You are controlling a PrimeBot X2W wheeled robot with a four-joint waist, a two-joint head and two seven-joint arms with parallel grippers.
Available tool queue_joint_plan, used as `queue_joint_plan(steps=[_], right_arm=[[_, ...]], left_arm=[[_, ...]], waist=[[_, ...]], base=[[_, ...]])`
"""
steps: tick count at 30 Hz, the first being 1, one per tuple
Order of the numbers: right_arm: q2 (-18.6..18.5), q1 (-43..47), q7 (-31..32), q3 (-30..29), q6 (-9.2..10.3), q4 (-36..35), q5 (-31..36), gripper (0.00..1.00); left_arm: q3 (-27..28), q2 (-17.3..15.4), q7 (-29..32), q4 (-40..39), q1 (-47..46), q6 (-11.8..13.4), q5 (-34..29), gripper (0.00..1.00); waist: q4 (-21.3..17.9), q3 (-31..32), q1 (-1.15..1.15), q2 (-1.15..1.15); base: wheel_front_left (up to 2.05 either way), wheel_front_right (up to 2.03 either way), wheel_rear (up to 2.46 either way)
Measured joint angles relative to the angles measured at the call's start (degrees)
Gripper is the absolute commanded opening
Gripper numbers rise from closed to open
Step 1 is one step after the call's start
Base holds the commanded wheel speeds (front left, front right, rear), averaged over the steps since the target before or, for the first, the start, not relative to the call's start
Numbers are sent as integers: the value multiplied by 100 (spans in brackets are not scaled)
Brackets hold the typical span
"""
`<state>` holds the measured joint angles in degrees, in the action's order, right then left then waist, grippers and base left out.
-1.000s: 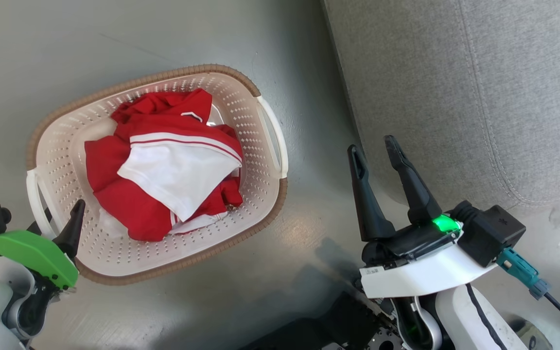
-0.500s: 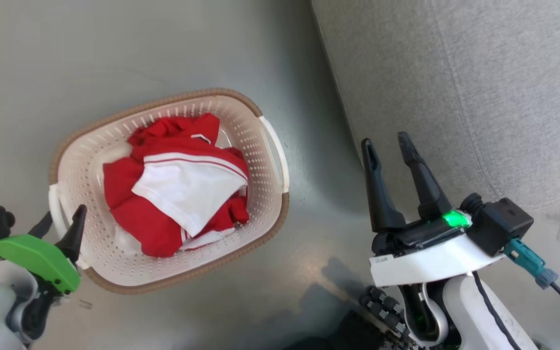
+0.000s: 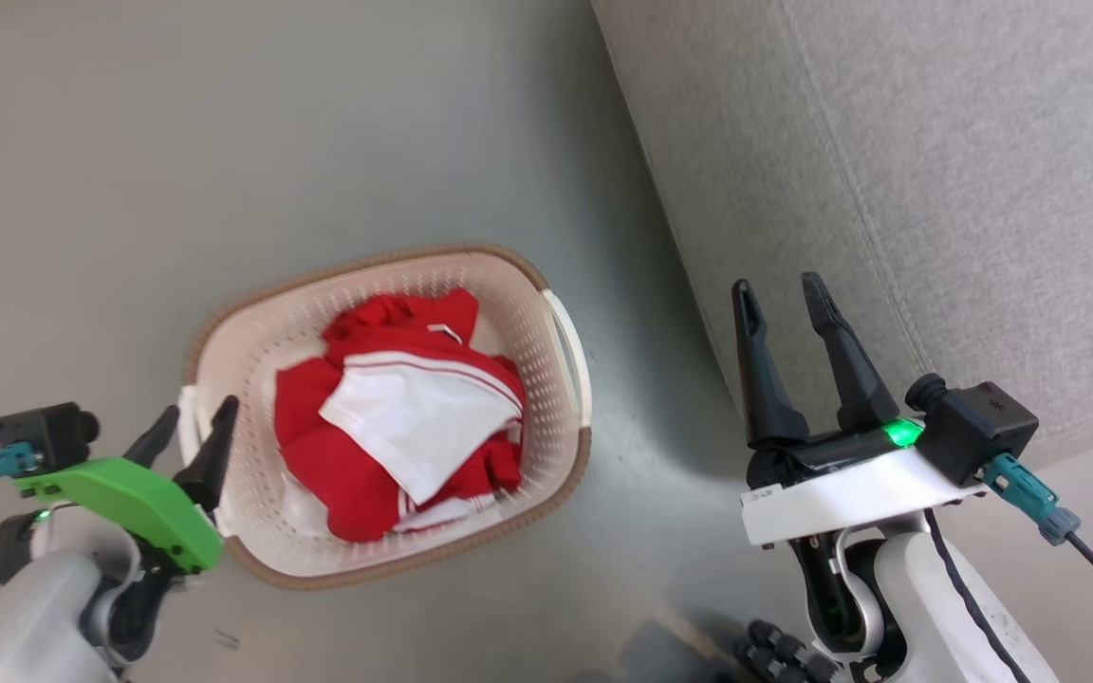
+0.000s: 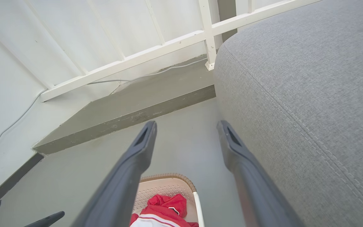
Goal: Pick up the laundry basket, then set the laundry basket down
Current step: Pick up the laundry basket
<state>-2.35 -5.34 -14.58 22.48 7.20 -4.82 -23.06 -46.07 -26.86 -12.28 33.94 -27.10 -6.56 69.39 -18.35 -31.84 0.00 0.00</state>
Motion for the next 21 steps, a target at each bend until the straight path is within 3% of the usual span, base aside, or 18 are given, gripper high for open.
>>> queue_joint_plan(steps=[21], right_arm=[[-15, 94, 0, -442, 2, 781, 78, 100]], left_arm=[[208, 287, -197, -757, 311, -49, -234, 100]], waist=[[510, 1692, 0, 0]], base=[[0, 0, 0]])
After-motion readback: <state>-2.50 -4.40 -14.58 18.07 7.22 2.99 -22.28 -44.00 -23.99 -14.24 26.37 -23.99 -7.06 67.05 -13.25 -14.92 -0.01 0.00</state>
